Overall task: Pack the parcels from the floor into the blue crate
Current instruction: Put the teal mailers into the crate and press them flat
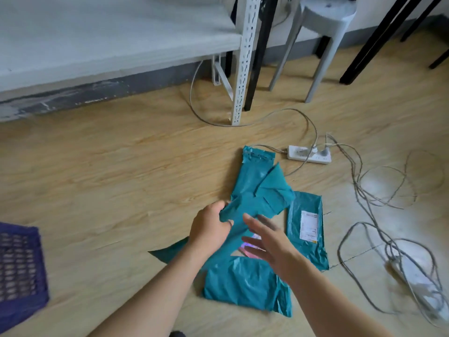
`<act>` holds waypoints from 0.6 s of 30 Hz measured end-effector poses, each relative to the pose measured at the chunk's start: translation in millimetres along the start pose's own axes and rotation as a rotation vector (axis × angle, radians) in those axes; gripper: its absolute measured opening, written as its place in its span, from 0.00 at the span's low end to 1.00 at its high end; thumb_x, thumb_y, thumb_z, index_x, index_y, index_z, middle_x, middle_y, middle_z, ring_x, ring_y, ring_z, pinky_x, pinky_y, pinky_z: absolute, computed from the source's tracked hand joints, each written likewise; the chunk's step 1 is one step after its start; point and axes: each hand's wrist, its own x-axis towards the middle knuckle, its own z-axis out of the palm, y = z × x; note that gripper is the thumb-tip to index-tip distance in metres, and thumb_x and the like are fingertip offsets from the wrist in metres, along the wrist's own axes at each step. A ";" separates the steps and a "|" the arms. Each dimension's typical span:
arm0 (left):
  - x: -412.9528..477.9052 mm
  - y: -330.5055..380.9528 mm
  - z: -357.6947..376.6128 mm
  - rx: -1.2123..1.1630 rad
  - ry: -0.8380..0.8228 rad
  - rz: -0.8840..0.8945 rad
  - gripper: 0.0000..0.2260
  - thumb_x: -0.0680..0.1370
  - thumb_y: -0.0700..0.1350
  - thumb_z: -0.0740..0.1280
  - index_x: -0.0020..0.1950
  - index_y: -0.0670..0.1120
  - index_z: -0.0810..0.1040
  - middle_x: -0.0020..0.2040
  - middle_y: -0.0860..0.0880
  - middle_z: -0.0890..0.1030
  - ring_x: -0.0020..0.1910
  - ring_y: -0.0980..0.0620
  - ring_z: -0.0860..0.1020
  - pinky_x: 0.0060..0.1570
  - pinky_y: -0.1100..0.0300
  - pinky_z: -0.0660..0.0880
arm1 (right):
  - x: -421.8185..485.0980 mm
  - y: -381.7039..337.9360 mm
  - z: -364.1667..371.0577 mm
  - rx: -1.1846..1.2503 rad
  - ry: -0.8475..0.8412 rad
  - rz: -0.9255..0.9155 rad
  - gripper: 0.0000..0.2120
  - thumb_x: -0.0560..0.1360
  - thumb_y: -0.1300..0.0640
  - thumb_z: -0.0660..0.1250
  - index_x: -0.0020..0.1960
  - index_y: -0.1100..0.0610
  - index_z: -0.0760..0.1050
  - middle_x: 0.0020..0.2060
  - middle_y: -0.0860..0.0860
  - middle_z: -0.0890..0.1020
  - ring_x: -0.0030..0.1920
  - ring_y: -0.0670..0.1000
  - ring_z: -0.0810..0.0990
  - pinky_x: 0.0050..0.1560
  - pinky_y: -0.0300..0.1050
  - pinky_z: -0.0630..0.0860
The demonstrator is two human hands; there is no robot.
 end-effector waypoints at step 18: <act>-189.9 42.9 -246.3 0.299 0.157 0.122 0.18 0.73 0.40 0.67 0.62 0.53 0.74 0.60 0.56 0.75 0.61 0.53 0.73 0.55 0.58 0.73 | -214.1 -104.9 167.2 -0.088 0.176 0.019 0.07 0.74 0.66 0.63 0.38 0.61 0.69 0.29 0.55 0.72 0.24 0.49 0.69 0.18 0.31 0.64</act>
